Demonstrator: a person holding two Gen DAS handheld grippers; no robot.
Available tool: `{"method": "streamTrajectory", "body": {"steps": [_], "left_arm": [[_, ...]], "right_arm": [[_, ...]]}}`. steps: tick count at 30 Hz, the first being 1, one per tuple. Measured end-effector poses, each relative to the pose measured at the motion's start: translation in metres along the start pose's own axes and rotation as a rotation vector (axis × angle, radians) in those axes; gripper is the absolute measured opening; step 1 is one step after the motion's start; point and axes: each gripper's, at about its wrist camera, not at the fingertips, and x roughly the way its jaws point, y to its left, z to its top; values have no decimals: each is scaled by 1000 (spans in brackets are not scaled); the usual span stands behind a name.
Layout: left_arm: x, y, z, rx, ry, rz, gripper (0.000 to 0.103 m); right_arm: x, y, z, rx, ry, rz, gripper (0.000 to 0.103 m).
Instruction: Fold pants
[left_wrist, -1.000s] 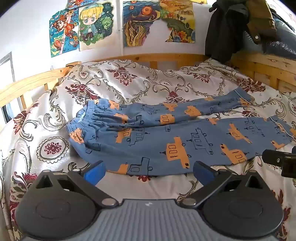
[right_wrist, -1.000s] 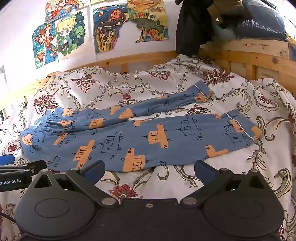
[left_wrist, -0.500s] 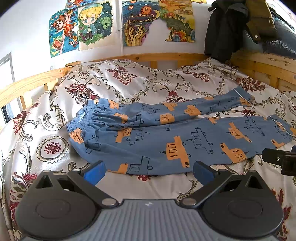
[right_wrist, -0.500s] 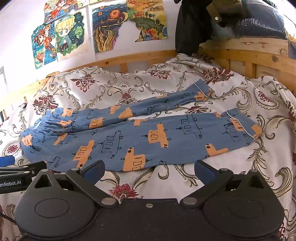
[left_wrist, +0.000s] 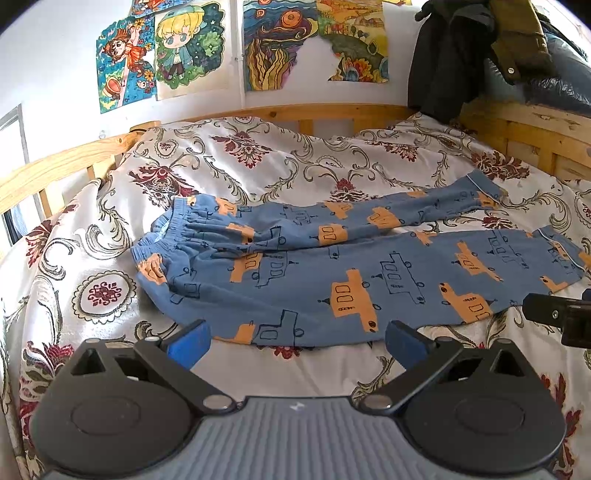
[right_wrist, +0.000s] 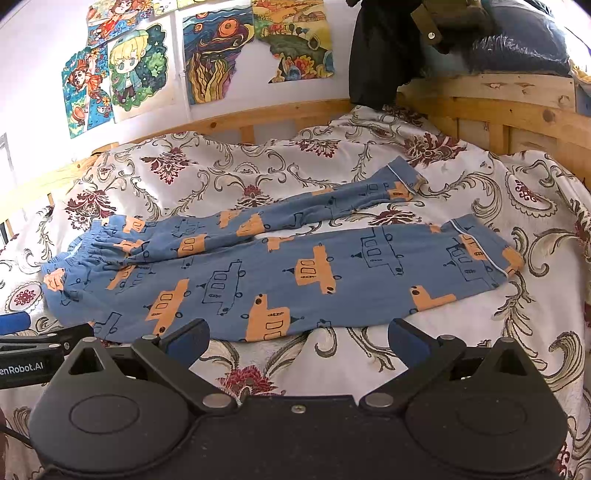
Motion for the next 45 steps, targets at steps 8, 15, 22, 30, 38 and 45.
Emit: {"method": "streamTrajectory", "body": {"steps": [8,15,22,30,38,45], "left_arm": [[0,0,-1,-1,4,3,103],[1,-1,0,-3,12,-4,103],[4,0,-1,-48,43,-14,103],[6,-10,6,-24,74,-39,103],[21,-11,55,77,113,-83,103],[84,1,133,148,207,-142,103]], "right_arm": [[0,0,0,2,1,0,102],[0,-1,1,4,3,2,102],[1,-1,1,11,21,10,102],[-3,4,8,1,-10,9,102],[-2,-7,23,30,-8,42,102],[34,-34,74,-10,78,139,102]]}}
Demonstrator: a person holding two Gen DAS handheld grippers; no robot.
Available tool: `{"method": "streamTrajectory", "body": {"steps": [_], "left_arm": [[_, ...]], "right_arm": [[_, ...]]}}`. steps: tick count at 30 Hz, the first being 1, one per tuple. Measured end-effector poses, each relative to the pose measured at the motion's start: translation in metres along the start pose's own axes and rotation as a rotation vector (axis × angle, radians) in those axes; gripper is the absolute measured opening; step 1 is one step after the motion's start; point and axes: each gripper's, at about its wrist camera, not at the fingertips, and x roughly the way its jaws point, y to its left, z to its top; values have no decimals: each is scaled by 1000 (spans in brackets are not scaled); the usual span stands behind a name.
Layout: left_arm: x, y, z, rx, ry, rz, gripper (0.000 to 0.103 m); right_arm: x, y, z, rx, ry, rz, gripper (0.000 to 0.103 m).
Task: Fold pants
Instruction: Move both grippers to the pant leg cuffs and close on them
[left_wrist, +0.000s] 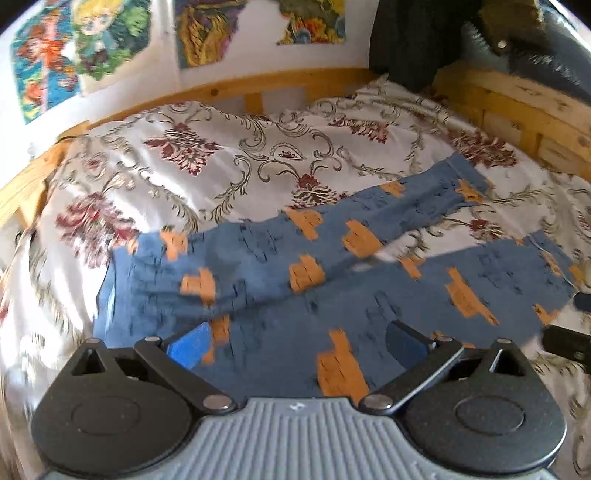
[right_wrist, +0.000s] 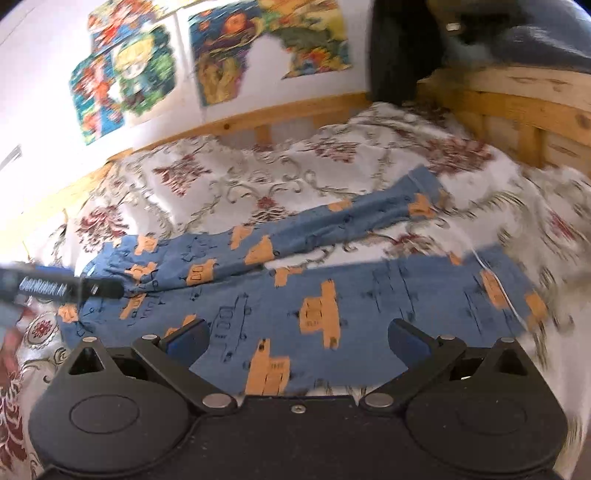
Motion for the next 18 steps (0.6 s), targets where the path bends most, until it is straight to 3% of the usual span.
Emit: {"method": "streamTrajectory", "body": {"steps": [5,8,12,18], "left_arm": [[64,37,57,10,36,-16,103],[96,63,79,51,-13,-35,103],[149,81,105,132,23,-41,103],[212,85,126,220,67,-189,103]], "right_arm": [[56,-21,62,-254,90,63,103],[102,-33,101,-313,123,125,103],[187,-41,151,-395,194,235,102],[307,-29,197,-493,302,347,102]]}}
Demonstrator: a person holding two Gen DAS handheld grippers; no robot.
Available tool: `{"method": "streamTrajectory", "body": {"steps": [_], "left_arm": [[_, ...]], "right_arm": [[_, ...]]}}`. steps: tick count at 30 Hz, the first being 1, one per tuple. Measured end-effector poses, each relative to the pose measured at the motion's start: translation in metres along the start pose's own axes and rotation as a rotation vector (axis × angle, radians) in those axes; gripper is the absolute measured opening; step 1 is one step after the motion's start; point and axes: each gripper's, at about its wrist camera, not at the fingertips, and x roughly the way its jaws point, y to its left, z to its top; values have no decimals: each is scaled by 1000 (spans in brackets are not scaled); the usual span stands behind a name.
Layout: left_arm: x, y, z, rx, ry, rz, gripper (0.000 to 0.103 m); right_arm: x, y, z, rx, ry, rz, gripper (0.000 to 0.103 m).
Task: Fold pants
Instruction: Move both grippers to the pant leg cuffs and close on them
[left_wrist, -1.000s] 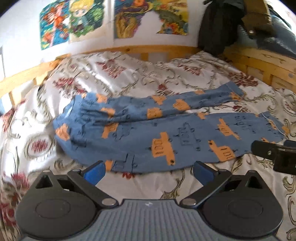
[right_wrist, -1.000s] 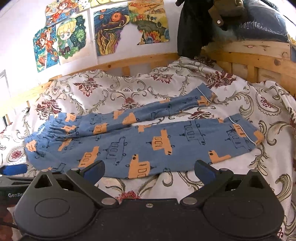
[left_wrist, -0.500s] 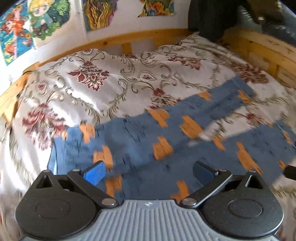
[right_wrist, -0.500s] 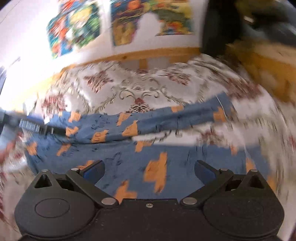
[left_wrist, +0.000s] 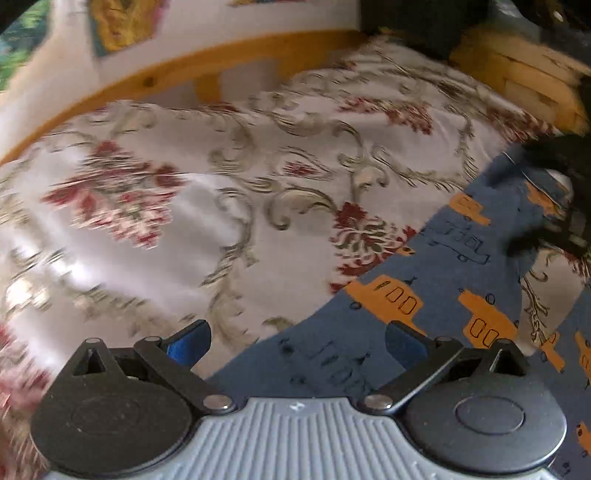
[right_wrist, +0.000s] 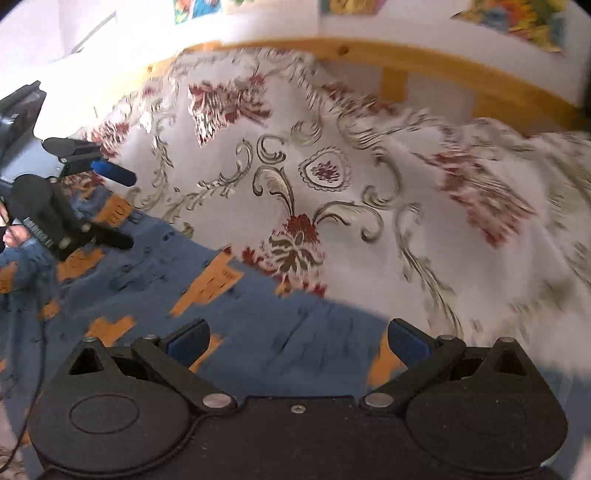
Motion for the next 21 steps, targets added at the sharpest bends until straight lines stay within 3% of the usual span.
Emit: {"method": "streamTrajectory", "body": {"steps": [5,11,13,14,15,17,19,21], "left_arm": [[39,-2,7,129,84,-101,92],[69,9,4,87,170,-178,70],[71,9,-2,111,168,-166,65],[70,7,-4,124,164,-160,57],[69,7,-4,126,167,-155,52],[68,2,-5,133,176,-123,27],[66,-5,-5,154,185,-98,14],[66,-14,-5,156,188,-58,9]], "right_arm": [[51,-18,36,-120,78,81,95],[77,-27,33,-159,176,140,78],[78,-28,28,-162,182,161,76],[77,-29,26,-160,179,165,75],[76,-30,24,-156,177,168,70],[74,-31,21,-145,166,170,56],[72,-30,19,-141,157,154,30],[70,-26,17,-156,152,127,18]]}}
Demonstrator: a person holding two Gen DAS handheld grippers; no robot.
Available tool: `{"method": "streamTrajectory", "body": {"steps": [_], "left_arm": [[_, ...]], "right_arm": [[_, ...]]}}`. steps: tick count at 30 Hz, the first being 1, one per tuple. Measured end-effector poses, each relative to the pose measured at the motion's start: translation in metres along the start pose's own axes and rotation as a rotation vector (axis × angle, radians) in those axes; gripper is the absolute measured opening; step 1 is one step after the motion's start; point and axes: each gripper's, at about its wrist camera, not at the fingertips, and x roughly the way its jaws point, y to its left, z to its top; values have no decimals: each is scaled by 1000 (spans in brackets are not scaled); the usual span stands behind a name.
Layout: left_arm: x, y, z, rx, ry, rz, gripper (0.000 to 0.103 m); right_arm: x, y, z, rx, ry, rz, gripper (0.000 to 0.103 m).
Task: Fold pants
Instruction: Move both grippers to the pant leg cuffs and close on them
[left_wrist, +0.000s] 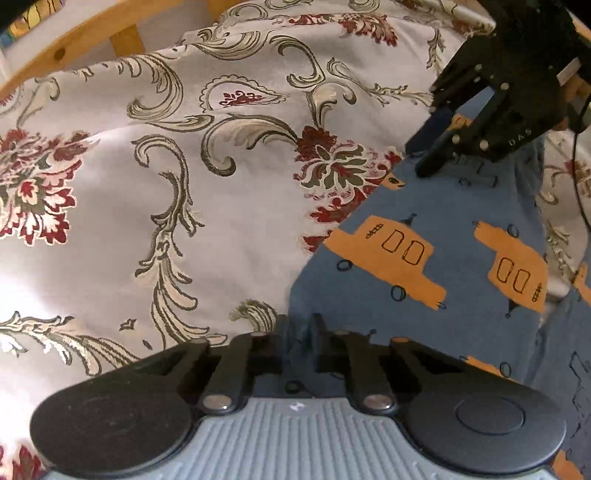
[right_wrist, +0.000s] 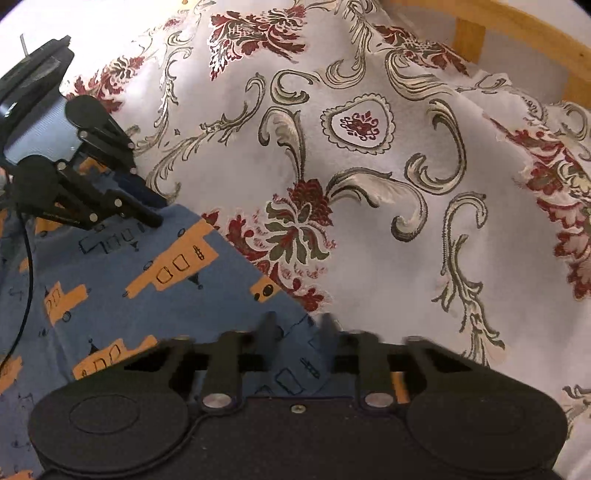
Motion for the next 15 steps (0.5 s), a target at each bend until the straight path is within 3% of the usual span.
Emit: {"method": "streamTrajectory", "body": {"steps": [4,11,15], "left_arm": [[-4,-10,3,-42,3,69,3],[-26,-9,13,-83,-118,214,3],[-23,4,23,-120,-138,253,3]], "right_arm": [[-2,10,-3,-23,-4,-53,4],[-22,32,6,-103,-112,-235,2],[-18,24,24,-97,-153,-308,2]]}}
